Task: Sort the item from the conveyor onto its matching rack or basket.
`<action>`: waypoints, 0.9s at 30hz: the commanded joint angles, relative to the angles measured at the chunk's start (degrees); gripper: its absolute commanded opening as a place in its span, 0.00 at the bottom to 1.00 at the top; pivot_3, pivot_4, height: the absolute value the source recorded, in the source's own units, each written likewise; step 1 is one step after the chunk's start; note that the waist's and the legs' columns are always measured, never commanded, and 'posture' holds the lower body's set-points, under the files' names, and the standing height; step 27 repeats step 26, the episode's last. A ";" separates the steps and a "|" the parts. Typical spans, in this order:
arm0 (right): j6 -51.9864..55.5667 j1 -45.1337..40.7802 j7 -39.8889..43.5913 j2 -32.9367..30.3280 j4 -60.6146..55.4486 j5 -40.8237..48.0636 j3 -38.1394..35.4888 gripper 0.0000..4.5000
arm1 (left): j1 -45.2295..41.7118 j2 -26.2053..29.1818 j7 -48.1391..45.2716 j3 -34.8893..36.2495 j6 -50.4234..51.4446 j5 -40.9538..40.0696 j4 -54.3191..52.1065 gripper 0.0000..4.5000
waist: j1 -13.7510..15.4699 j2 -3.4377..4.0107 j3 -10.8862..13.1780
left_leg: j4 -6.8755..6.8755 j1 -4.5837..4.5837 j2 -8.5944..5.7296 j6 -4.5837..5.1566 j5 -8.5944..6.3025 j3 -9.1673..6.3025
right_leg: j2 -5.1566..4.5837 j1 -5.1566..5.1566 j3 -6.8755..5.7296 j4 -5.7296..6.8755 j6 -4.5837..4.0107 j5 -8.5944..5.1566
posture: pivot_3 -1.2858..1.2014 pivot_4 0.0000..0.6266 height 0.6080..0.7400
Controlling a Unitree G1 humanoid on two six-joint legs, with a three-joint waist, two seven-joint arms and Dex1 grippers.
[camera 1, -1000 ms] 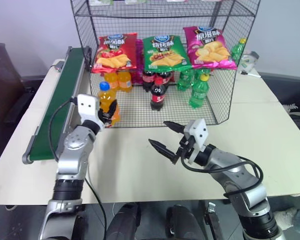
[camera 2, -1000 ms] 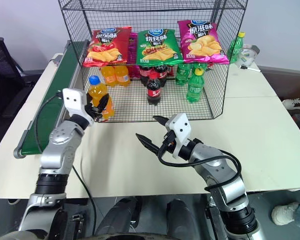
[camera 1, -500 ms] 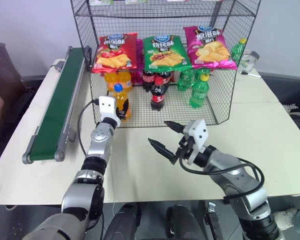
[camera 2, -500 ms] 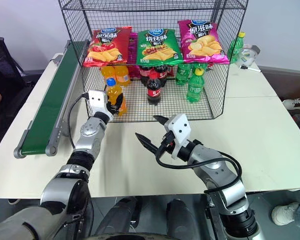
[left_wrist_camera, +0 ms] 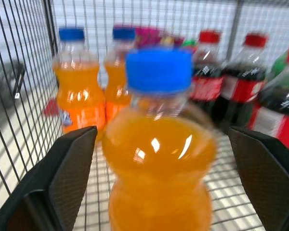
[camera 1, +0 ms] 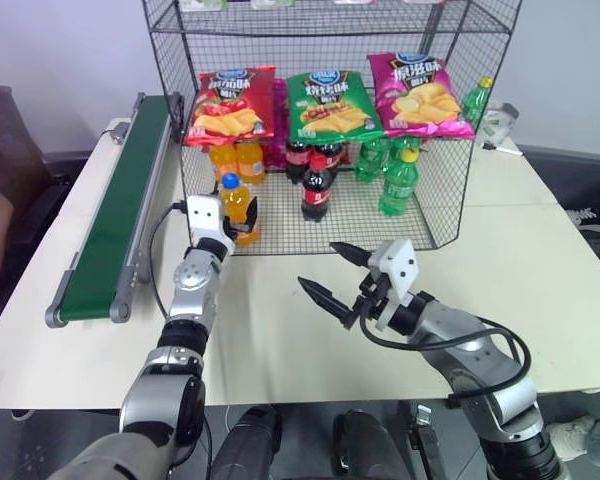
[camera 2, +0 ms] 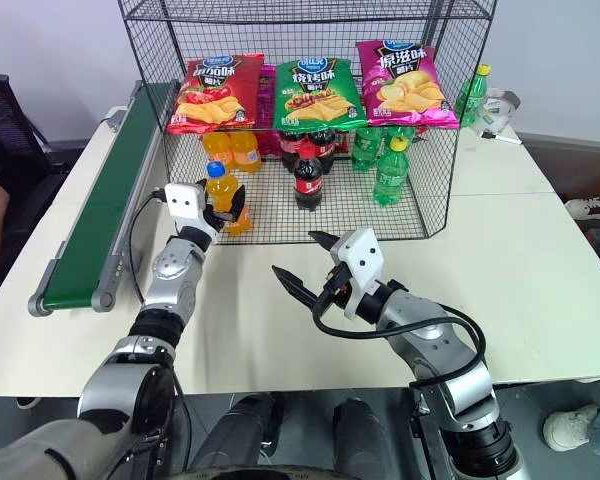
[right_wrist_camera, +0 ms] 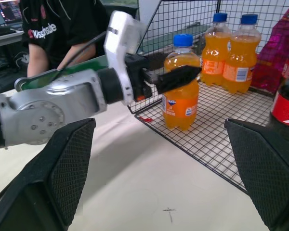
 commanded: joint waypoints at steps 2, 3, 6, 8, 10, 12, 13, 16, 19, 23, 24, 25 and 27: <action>-0.54 -0.34 0.36 0.01 -2.24 0.57 -0.63 1.00 | 4.57 1.47 -0.67 0.87 4.81 -2.45 -13.76 0.99 | -0.02 0.00 0.00 | 0.00 0.00 0.01 0.00 0.00 0.00 | -0.02 0.00 0.00 0.01 0.00 0.00 | 0.52 0.24 1.00; -0.57 -0.32 0.44 -0.01 -2.20 0.60 -0.70 1.00 | 5.73 1.69 -0.53 0.99 6.14 -2.83 -16.52 0.99 | -0.01 0.00 0.00 | 0.01 0.01 0.01 0.00 0.00 0.00 | -0.02 0.00 0.01 0.01 0.00 0.00 | 0.52 0.24 1.00; -0.57 -0.14 0.67 -0.11 -2.31 0.73 -0.80 1.00 | 10.16 3.67 -0.22 0.92 12.39 -3.67 -26.98 0.99 | 0.01 0.01 0.00 | 0.01 0.01 0.01 0.00 0.00 0.00 | -0.02 0.01 0.02 0.01 0.00 0.00 | 0.52 0.24 1.00; -0.52 -0.02 0.84 -0.26 -2.40 0.85 -0.95 1.00 | 13.17 6.16 -1.06 1.51 19.37 -6.25 -34.44 0.99 | 0.03 0.02 -0.01 | 0.01 0.01 0.01 0.00 0.00 0.00 | -0.03 0.01 0.02 0.01 -0.01 0.00 | 0.52 0.24 1.00; -0.44 0.10 0.98 -0.36 -2.49 0.95 -1.07 1.00 | 15.81 8.71 -2.65 2.37 25.10 -9.29 -40.57 0.99 | 0.00 0.02 -0.01 | 0.00 0.03 0.02 0.00 0.00 0.00 | -0.02 0.02 0.02 0.01 -0.01 -0.01 | 0.52 0.24 1.00; -0.35 0.19 1.19 -0.44 -2.51 1.07 -1.20 1.00 | 18.51 12.02 -4.83 3.16 29.61 -11.37 -44.99 0.99 | 0.00 0.04 -0.02 | 0.00 0.03 0.03 0.00 -0.01 0.00 | -0.05 0.02 0.03 0.01 -0.02 -0.01 | 0.52 0.24 1.00; -0.27 0.25 1.32 -0.50 -2.55 1.17 -1.22 1.00 | 20.37 14.38 -6.80 3.70 32.48 -12.98 -47.44 0.99 | -0.04 0.04 -0.02 | 0.00 0.03 0.04 0.00 -0.01 -0.01 | -0.04 0.01 0.03 0.01 -0.02 -0.01 | 0.52 0.24 1.00; -0.10 0.45 1.71 -0.68 -2.64 1.38 -1.29 1.00 | 25.07 20.62 -11.64 5.19 39.20 -16.70 -52.91 0.99 | -0.07 0.08 -0.02 | -0.04 0.04 0.05 -0.01 -0.01 0.00 | -0.05 -0.02 0.04 0.01 -0.04 -0.02 | 0.52 0.24 1.00; -0.11 0.79 1.99 -0.91 -2.73 1.44 -1.35 1.00 | 27.53 24.17 -13.71 6.95 42.32 -18.50 -55.07 0.99 | 0.02 0.10 -0.01 | -0.06 0.05 0.06 -0.01 -0.01 0.00 | -0.06 -0.09 0.06 0.00 -0.05 -0.02 | 0.52 0.24 1.00; -0.18 1.26 2.31 -1.18 -2.71 1.43 -1.61 1.00 | 29.52 26.76 -15.67 9.06 43.36 -19.14 -55.68 0.99 | 0.40 0.11 -0.01 | -0.05 0.06 0.06 -0.01 -0.02 -0.01 | -0.10 -0.18 0.07 -0.08 -0.24 -0.13 | 0.52 0.24 1.00; -0.23 1.36 2.36 -1.24 -2.68 1.40 -1.71 1.00 | 29.62 26.85 -15.84 9.20 43.20 -19.05 -55.65 0.99 | 0.40 0.11 -0.01 | -0.05 0.06 0.06 -0.01 -0.02 -0.01 | -0.11 -0.17 0.08 -0.11 -0.24 -0.13 | 0.52 0.24 1.00; -0.27 1.42 2.39 -1.28 -2.66 1.37 -1.78 1.00 | 29.62 26.83 -15.91 9.26 43.13 -19.04 -55.63 0.99 | 0.42 0.11 -0.01 | -0.07 0.06 0.06 -0.01 -0.03 -0.01 | -0.11 -0.17 0.09 -0.11 -0.25 -0.13 | 0.52 0.24 1.00; -0.33 1.46 2.40 -1.38 -2.59 1.32 -1.93 1.00 | 29.57 26.80 -16.01 9.19 43.03 -18.94 -55.67 0.99 | 0.42 0.11 -0.01 | -0.07 0.06 0.06 -0.01 -0.03 -0.01 | -0.11 -0.18 0.09 -0.11 -0.24 -0.13 | 0.52 0.24 1.00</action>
